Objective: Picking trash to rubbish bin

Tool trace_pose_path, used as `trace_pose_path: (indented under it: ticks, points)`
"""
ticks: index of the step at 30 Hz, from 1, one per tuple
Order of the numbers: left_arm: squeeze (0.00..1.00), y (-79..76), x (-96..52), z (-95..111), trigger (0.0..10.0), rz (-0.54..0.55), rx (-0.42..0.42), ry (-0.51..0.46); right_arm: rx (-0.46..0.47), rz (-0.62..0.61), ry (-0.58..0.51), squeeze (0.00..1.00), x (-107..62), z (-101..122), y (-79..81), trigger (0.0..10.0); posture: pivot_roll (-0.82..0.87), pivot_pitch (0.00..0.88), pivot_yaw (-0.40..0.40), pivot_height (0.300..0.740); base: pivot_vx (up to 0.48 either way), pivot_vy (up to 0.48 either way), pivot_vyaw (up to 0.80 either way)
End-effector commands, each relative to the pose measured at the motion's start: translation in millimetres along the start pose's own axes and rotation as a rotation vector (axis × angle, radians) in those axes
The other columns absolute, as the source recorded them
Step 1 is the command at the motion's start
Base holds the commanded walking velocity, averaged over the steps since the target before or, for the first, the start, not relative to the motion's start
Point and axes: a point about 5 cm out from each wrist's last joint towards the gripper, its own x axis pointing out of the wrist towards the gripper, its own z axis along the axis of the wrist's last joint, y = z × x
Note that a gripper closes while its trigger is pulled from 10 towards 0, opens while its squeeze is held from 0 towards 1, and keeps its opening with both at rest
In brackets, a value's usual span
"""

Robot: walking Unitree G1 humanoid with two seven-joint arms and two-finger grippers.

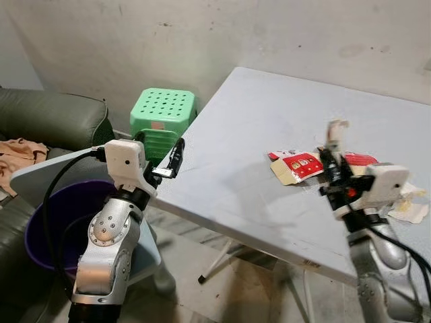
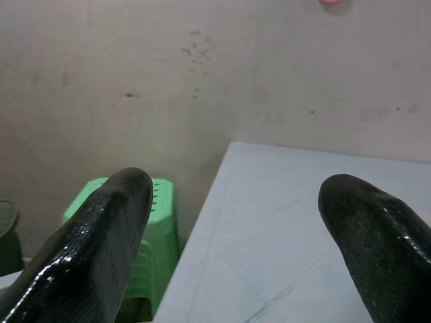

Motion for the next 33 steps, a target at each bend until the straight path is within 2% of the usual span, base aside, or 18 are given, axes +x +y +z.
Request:
trace_pose_path:
  ticks: [1, 3, 9, 17, 29, 33]
  points:
    - [0.00, 0.6, -1.8, -3.3, 10.0, 0.021, 0.002, 0.002, -0.044, 0.007, -0.006, 0.00, -2.9, 0.8, 5.8, 10.0, 0.01, 0.032, -0.033, 0.740, 0.000, 0.000, 0.00]
    - [0.00, -0.3, -2.2, -4.6, 10.0, 0.024, 0.000, 0.003, -0.052, 0.006, 0.002, 0.00, -3.7, -1.1, 7.7, 10.0, 0.01, 0.032, -0.033, 0.740, 0.000, 0.000, 0.00]
    - [0.00, -1.7, -0.7, -6.9, 10.0, 0.025, 0.010, 0.002, -0.091, 0.007, 0.025, 0.00, -3.9, -7.0, 11.3, 10.0, 0.02, 0.024, -0.032, 0.740, 0.000, 0.000, 0.80]
    - [0.00, -0.2, 2.8, -6.5, 10.0, 0.028, 0.015, -0.006, -0.083, 0.004, 0.038, 0.00, -3.6, -11.5, 12.4, 10.0, 0.02, 0.019, -0.031, 0.740, 0.000, 0.000, 0.80]
    - [0.00, 0.1, 2.7, -8.1, 10.0, 0.036, -0.024, 0.001, -0.088, 0.009, 0.045, 0.00, -2.9, -12.4, 10.9, 10.0, 0.02, 0.028, -0.039, 0.740, 0.000, 0.000, 0.80]
    - [0.00, 0.5, 2.4, -8.7, 10.0, 0.042, -0.028, 0.006, -0.089, 0.014, 0.050, 0.00, -3.4, -12.7, 10.5, 10.0, 0.02, 0.030, -0.041, 0.740, 0.000, 0.443, 0.80]
